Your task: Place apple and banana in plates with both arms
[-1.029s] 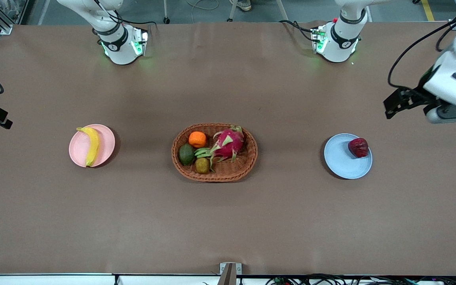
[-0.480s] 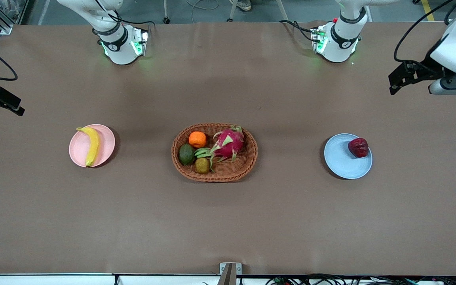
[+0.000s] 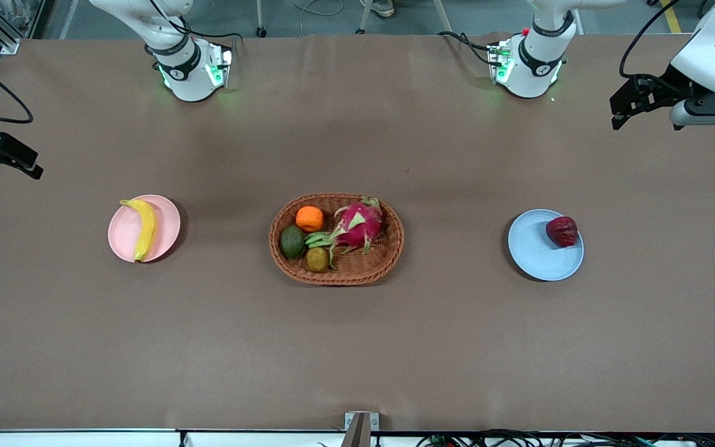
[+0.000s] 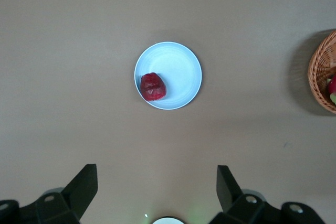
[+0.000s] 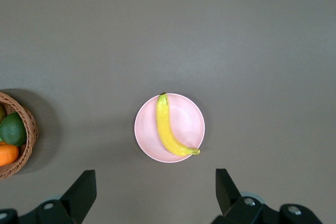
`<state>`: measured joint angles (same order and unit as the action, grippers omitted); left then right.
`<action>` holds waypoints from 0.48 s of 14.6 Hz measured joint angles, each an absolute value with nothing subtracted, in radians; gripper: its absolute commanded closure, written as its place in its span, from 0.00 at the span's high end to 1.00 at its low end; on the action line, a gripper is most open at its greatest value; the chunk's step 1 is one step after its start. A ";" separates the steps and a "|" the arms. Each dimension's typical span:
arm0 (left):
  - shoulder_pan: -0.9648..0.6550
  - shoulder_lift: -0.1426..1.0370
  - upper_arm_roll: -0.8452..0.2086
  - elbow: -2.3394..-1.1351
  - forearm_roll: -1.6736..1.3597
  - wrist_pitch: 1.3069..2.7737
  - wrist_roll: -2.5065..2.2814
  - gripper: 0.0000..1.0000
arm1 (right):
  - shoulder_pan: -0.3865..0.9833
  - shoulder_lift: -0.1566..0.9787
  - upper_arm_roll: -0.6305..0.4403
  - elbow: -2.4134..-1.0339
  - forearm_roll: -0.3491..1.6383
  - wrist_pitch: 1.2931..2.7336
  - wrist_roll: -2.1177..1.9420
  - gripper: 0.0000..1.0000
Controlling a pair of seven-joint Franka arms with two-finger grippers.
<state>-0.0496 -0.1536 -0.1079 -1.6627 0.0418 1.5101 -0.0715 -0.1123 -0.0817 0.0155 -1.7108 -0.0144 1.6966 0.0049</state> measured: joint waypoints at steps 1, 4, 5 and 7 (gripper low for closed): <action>-0.047 -0.154 -0.105 -1.663 0.042 1.510 -0.064 1.00 | -0.112 -0.083 0.015 -1.711 -0.014 1.700 0.005 1.00; -0.047 -0.154 -0.102 -1.661 0.042 1.513 -0.062 1.00 | -0.112 -0.086 0.016 -1.711 -0.014 1.716 0.005 1.00; -0.047 -0.153 -0.102 -1.658 0.042 1.513 -0.062 1.00 | -0.112 -0.086 0.016 -1.711 -0.014 1.727 0.005 1.00; -0.047 -0.153 -0.102 -1.654 0.042 1.513 -0.062 1.00 | -0.112 -0.086 0.016 -1.711 -0.014 1.741 0.005 1.00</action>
